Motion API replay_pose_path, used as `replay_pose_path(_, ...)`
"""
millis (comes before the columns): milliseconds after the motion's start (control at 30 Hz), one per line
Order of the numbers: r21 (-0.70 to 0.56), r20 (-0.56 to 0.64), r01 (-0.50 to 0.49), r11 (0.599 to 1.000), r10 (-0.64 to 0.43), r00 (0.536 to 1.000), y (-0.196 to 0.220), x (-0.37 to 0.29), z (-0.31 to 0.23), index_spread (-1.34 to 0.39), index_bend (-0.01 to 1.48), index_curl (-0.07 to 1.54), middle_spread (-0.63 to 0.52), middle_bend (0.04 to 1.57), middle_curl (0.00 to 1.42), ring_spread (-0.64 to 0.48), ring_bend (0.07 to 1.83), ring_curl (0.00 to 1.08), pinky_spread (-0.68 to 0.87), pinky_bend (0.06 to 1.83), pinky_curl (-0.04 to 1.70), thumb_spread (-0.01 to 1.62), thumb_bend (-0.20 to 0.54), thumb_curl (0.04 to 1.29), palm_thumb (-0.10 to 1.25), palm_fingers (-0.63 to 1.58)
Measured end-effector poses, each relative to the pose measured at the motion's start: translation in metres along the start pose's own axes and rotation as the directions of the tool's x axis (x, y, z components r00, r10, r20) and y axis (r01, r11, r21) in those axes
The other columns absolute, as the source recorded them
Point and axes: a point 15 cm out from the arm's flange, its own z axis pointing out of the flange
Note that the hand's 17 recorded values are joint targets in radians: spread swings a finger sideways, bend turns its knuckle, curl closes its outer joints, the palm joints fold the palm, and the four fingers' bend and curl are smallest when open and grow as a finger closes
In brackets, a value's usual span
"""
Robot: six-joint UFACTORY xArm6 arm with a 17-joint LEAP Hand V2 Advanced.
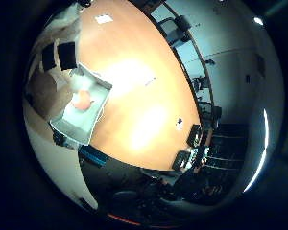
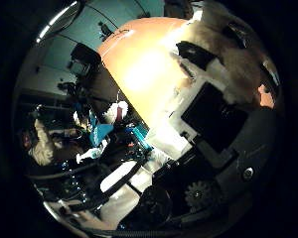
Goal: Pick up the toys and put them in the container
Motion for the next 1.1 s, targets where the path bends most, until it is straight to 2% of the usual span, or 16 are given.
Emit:
replay_pose_path(100, 0.013, -0.006, -0.024, 1.0, 0.024, 1.0, 0.001, 0.0, 0.006, -0.35, 0.79, 0.91, -0.26, 1.03, 1.02, -0.26, 1.27, 0.73, -0.31, 1.15, 0.82, 1.09, -0.032, 0.52, 0.81, 1.04)
replay_pose_path(200, 0.003, -0.003, -0.031, 1.0, 0.031, 1.0, 0.003, 0.0, 0.012, -0.38, 0.58, 0.86, -0.26, 1.0, 0.97, -0.27, 1.23, 0.69, -0.37, 1.09, 0.78, 1.1, -0.034, 0.46, 0.74, 0.92)
replay_pose_path(300, -0.012, 0.002, -0.033, 0.999, 0.033, 0.999, 0.005, 0.0, 0.016, -0.43, 0.34, 0.79, -0.27, 0.94, 0.9, -0.28, 1.18, 0.64, -0.43, 1.03, 0.73, 1.1, -0.03, 0.4, 0.69, 0.76)
replay_pose_path(367, -0.038, 0.017, -0.032, 0.999, 0.033, 0.999, 0.009, -0.002, 0.028, -0.46, 0.26, 0.75, -0.28, 0.91, 0.87, -0.28, 1.14, 0.63, -0.4, 0.95, 0.72, 1.1, -0.026, 0.38, 0.67, 0.61)
replay_pose_path(467, -0.088, 0.044, -0.035, 0.996, 0.039, 0.998, 0.019, -0.007, 0.052, -0.48, 0.27, 0.71, -0.28, 0.86, 0.82, -0.28, 1.06, 0.59, -0.27, 0.81, 0.69, 1.09, -0.028, 0.35, 0.64, 0.44)
replay_pose_path(533, -0.115, 0.058, -0.036, 0.993, 0.043, 0.997, 0.024, -0.01, 0.064, -0.48, 0.27, 0.67, -0.27, 0.78, 0.77, -0.26, 0.99, 0.56, -0.11, 0.76, 0.67, 1.08, -0.027, 0.33, 0.61, 0.34)
replay_pose_path(700, -0.122, 0.061, -0.04, 0.992, 0.047, 0.997, 0.027, -0.01, 0.067, -0.46, 0.26, 0.59, -0.23, 0.65, 0.68, -0.2, 0.89, 0.5, 0.13, 0.7, 0.62, 1.06, -0.025, 0.31, 0.59, 0.29)
replay_pose_path(867, -0.12, 0.059, -0.041, 0.992, 0.048, 0.997, 0.028, -0.01, 0.066, -0.44, 0.23, 0.52, -0.22, 0.59, 0.62, -0.17, 0.83, 0.46, 0.25, 0.64, 0.57, 1.05, -0.024, 0.3, 0.58, 0.31)
replay_pose_path(1100, -0.119, 0.059, -0.04, 0.992, 0.047, 0.997, 0.027, -0.01, 0.066, -0.45, 0.2, 0.47, -0.21, 0.55, 0.56, -0.16, 0.78, 0.42, 0.3, 0.58, 0.51, 1.05, -0.024, 0.29, 0.58, 0.35)
